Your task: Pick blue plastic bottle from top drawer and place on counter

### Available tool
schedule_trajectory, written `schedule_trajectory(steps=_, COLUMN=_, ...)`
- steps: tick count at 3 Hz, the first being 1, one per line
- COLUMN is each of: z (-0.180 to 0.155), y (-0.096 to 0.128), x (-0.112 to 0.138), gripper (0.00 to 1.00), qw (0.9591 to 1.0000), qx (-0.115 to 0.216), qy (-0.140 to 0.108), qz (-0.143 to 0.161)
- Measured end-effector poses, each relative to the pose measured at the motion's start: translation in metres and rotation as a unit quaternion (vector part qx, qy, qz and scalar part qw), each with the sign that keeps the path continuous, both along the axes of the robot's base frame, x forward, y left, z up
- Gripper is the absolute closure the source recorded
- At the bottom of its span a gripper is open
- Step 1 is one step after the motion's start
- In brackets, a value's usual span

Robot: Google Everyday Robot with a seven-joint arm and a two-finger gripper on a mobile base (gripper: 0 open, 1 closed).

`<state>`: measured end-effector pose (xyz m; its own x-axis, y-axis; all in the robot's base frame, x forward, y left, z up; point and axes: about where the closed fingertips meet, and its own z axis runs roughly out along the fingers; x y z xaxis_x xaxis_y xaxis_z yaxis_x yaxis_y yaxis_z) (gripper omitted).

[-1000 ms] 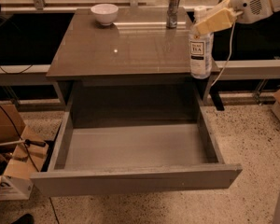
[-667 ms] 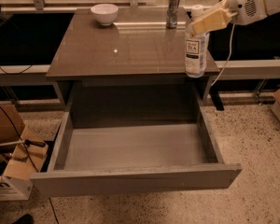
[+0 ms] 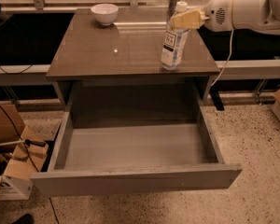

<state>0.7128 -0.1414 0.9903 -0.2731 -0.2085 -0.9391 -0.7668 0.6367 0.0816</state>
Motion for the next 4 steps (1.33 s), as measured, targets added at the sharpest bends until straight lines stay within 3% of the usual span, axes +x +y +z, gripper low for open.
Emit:
schedule_trajectory(steps=1, z=0.005, y=0.005, x=0.028, gripper=0.81, qw=0.9989, qx=0.011, qy=-0.024, qz=-0.039)
schedule_trajectory(steps=2, z=0.005, y=0.014, x=0.047, gripper=0.58, qw=0.9977, qx=-0.012, qy=-0.039, qz=-0.054)
schedule_trajectory(steps=4, z=-0.020, y=0.029, x=0.067, gripper=0.12, qw=0.9955, qx=-0.072, qy=-0.025, qz=-0.058)
